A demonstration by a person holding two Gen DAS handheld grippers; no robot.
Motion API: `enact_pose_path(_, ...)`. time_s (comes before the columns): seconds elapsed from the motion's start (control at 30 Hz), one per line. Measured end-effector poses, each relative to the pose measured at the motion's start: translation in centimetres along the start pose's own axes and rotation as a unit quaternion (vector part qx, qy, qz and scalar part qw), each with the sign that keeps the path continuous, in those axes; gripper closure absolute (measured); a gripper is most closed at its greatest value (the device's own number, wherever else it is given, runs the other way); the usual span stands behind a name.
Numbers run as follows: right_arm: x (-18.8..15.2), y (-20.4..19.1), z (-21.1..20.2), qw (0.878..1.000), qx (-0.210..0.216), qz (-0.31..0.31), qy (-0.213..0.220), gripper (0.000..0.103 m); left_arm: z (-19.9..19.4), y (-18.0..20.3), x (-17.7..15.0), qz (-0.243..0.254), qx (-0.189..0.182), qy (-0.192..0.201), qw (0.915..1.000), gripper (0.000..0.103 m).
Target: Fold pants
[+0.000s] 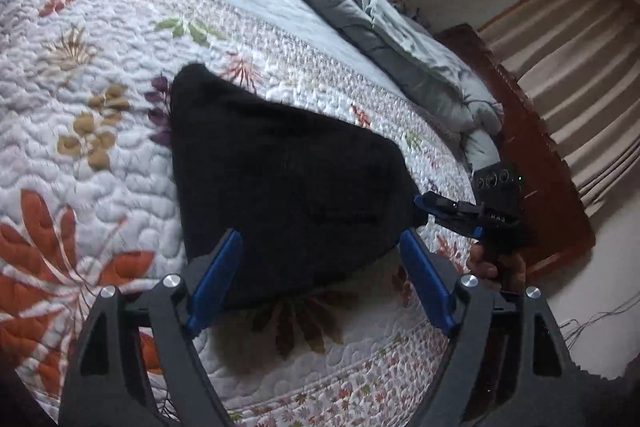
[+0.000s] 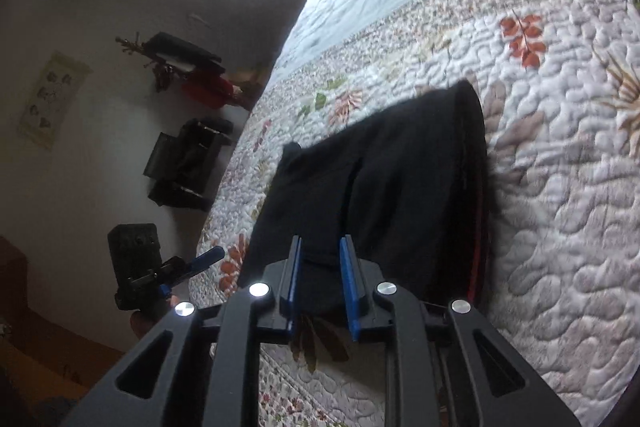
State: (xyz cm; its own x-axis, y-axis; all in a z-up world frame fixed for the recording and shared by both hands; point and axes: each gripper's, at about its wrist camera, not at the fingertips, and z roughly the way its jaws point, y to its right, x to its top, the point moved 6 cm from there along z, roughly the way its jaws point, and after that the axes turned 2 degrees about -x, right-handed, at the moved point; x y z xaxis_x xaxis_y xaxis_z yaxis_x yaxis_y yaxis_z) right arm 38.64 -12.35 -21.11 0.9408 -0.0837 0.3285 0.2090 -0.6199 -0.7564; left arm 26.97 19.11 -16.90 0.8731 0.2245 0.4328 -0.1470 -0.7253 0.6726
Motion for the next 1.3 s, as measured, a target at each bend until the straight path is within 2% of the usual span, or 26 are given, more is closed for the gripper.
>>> enact_pose_path(0.1, -0.7, 2.9, 0.8, 1.000, -0.009, 0.024, -0.001, 0.095, 2.1, -1.5, -1.6, -0.015, 0.004, -0.021, 0.9997, 0.029)
enact_pose_path(0.13, -0.6, 3.6, 1.1, 0.999, -0.012, 0.029, 0.001, 0.103, 2.6, -2.1, -1.8, -0.022, 0.002, -0.023, 0.9995, 0.030)
enact_pose_path(0.23, -0.6, 5.5, 1.3, 0.998, 0.009, 0.054, 0.005, 0.103, 3.3, -3.6, -1.6, -0.052, -0.021, -0.023, 0.9982, 0.033)
enact_pose_path(0.4, -0.8, 6.0, 0.6, 0.997, 0.024, 0.064, 0.020, 0.103, 2.7, -4.0, -1.5, -0.065, -0.047, -0.012, 0.9967, 0.035)
enact_pose_path(0.47, -1.0, 6.2, -0.3, 0.996, 0.019, 0.075, 0.032, 0.103, 1.8, -3.9, -1.6, -0.073, -0.047, -0.001, 0.9962, 0.031)
enact_pose_path(0.5, -1.4, 6.1, -1.2, 0.996, 0.010, 0.079, 0.041, 0.102, 1.0, -3.6, -1.6, -0.074, -0.038, 0.009, 0.9965, 0.024)
enact_pose_path(0.53, -1.5, 6.0, -2.0, 0.996, 0.007, 0.080, 0.049, 0.099, 0.4, -3.4, -1.6, -0.071, -0.027, 0.017, 0.9970, 0.019)
enact_pose_path(0.57, -1.9, 5.7, -2.9, 0.995, 0.004, 0.082, 0.057, 0.092, -0.5, -2.9, -1.6, -0.065, -0.008, 0.028, 0.9975, 0.012)
enact_pose_path(0.6, -2.5, 5.1, -4.2, 0.994, -0.001, 0.084, 0.069, 0.085, -1.4, -2.3, -1.8, -0.056, 0.005, 0.037, 0.9977, 0.011)
enact_pose_path(0.63, -3.0, 4.6, -5.4, 0.993, -0.012, 0.084, 0.082, 0.071, -2.7, -1.5, -2.3, -0.045, 0.016, 0.046, 0.9978, 0.010)
enact_pose_path(0.67, -3.7, 3.9, -6.7, 0.992, -0.026, 0.082, 0.096, 0.061, -3.6, -1.0, -2.5, -0.038, 0.023, 0.053, 0.9976, 0.007)
enact_pose_path(0.7, -4.3, 3.5, -7.6, 0.990, -0.038, 0.082, 0.104, 0.057, -4.7, -0.4, -2.9, -0.030, 0.034, 0.062, 0.9970, 0.005)
enact_pose_path(0.77, -6.2, 1.9, -9.6, 0.988, -0.063, 0.071, 0.125, 0.036, -6.9, 1.0, -3.9, -0.009, 0.067, 0.081, 0.9944, 0.004)
enact_pose_path(0.87, -9.4, -0.8, -12.1, 0.980, -0.123, 0.047, 0.147, 0.021, -10.5, 3.4, -5.8, 0.030, 0.120, 0.114, 0.9858, 0.003)
enact_pose_path(0.93, -11.9, -2.4, -13.8, 0.973, -0.159, 0.039, 0.165, 0.017, -13.0, 5.3, -7.3, 0.062, 0.157, 0.138, 0.9759, 0.003)
enact_pose_path(1.0, -14.1, -3.7, -15.1, 0.967, -0.176, 0.033, 0.182, 0.013, -14.8, 6.6, -8.3, 0.081, 0.177, 0.155, 0.9685, 0.003)
enact_pose_path(1.2, -19.2, -8.6, -17.6, 0.948, -0.231, -0.011, 0.216, 0.010, -18.8, 11.5, -12.3, 0.128, 0.229, 0.177, 0.9488, 0.003)
enact_pose_path(1.3, -21.2, -11.3, -18.8, 0.935, -0.263, -0.037, 0.237, 0.008, -20.3, 14.3, -14.4, 0.157, 0.245, 0.193, 0.9371, 0.003)
